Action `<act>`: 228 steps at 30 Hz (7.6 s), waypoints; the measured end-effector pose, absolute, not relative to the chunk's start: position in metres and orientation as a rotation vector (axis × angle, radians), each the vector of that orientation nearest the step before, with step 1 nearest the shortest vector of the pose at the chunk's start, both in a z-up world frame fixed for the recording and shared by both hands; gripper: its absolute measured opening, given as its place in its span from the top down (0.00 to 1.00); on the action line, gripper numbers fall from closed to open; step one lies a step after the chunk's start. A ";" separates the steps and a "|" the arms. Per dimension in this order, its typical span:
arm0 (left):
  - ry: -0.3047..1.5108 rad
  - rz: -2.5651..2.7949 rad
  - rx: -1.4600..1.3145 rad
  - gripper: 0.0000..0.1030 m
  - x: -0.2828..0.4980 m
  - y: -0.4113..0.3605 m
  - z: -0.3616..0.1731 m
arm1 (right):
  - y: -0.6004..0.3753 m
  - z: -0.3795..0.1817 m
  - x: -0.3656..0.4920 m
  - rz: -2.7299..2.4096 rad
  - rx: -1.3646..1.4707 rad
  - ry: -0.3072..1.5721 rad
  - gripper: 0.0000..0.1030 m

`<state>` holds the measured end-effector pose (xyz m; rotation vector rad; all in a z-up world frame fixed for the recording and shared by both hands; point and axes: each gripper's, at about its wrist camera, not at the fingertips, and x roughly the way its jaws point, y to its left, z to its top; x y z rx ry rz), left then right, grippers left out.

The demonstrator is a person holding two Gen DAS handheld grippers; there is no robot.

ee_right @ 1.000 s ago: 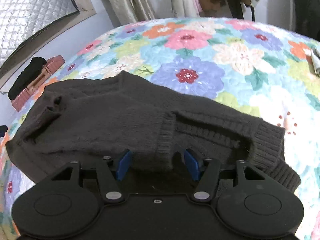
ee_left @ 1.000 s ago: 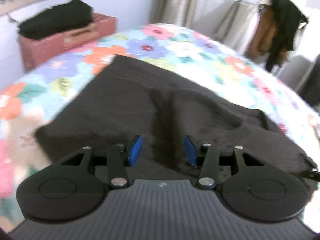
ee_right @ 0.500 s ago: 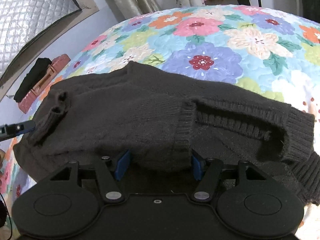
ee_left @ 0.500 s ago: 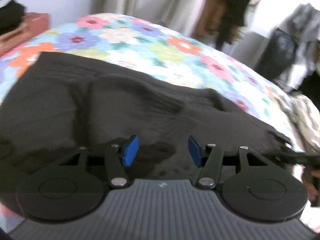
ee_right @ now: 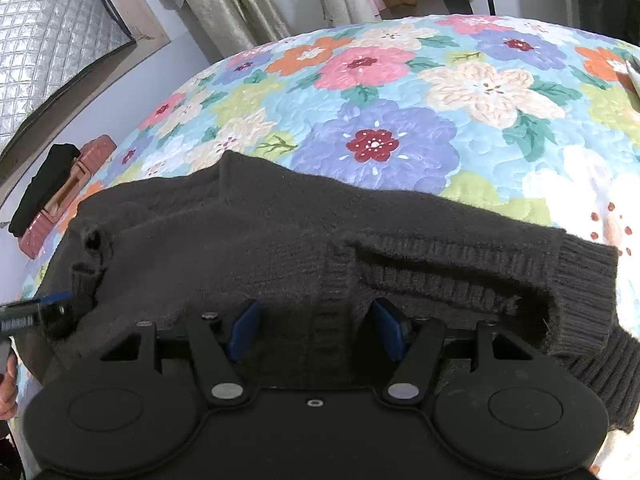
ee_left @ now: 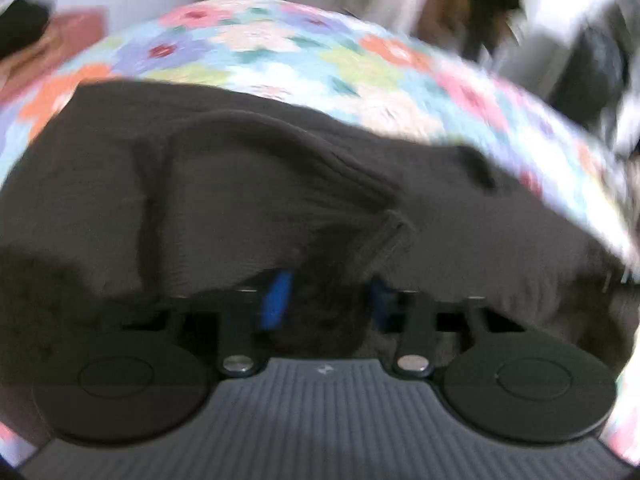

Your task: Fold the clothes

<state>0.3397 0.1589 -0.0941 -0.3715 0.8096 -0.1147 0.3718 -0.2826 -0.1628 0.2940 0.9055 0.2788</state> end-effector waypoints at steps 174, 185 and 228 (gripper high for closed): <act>0.703 0.055 -0.581 0.52 0.284 0.237 -0.099 | -0.178 -0.125 0.525 0.117 -0.269 0.762 0.89; 0.695 0.130 -0.348 0.51 0.289 0.213 -0.094 | -0.207 -0.117 0.547 0.102 -0.003 0.795 0.93; 0.739 0.069 -0.366 0.85 0.279 0.210 -0.071 | -0.300 -0.151 0.240 0.083 0.421 0.748 0.44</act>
